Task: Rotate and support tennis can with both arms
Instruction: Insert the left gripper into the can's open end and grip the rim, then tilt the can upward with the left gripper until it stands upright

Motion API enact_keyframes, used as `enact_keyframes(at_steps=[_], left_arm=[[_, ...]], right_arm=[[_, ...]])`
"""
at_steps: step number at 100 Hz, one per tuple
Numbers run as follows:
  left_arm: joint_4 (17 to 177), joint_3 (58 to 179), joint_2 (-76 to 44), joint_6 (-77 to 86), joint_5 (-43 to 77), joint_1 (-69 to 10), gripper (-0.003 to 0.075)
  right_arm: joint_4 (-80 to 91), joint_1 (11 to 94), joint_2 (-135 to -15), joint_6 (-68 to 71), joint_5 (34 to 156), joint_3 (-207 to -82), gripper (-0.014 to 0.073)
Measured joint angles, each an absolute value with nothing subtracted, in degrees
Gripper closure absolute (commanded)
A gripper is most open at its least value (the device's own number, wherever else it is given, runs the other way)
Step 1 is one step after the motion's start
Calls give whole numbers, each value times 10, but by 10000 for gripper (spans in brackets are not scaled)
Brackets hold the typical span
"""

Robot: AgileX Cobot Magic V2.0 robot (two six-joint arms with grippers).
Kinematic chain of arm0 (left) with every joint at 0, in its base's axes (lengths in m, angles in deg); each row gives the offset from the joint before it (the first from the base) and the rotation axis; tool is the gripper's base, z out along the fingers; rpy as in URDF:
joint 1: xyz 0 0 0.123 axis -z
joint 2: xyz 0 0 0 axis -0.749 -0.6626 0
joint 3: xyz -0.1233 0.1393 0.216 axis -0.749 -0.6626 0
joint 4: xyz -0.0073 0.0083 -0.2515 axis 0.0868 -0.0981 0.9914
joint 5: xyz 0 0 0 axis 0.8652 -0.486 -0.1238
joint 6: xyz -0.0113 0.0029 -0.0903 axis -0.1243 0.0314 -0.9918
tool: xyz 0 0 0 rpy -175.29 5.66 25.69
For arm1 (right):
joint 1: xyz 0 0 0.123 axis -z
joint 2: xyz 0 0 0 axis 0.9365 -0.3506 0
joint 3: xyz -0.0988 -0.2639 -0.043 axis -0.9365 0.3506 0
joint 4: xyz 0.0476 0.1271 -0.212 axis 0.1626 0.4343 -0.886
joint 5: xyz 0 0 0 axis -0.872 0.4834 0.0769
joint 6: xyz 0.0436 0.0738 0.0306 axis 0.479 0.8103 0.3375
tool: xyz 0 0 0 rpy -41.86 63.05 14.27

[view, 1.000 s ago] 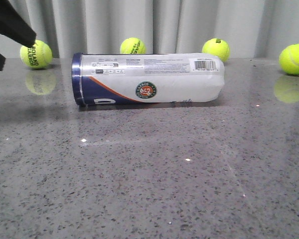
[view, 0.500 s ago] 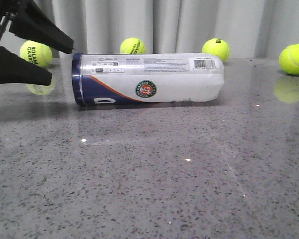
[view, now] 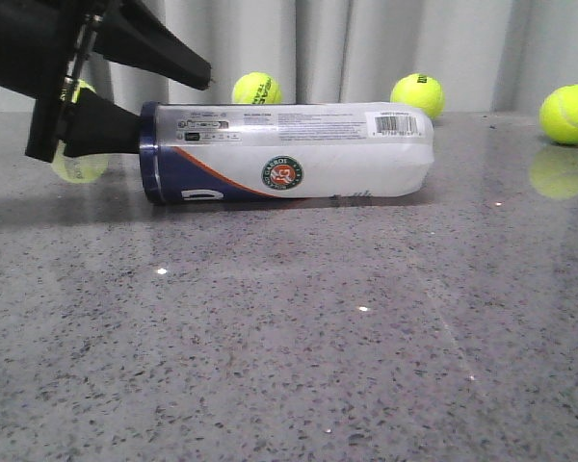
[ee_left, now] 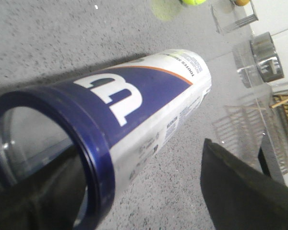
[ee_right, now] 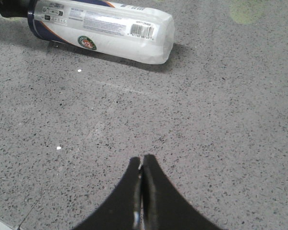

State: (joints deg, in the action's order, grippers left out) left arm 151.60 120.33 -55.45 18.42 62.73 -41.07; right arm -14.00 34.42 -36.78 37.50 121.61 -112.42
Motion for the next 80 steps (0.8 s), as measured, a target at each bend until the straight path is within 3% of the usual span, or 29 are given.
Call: enact_keyframes(at_steps=[38,80], left_arm=[[1558,1236,-602,184,668,-403,259],[1560,1236,-602,184,689,-402,667]], right_arm=[[-140,344,-368,375,1216,-1124,662],[-140,344,-368,375,1216,-1124,662]])
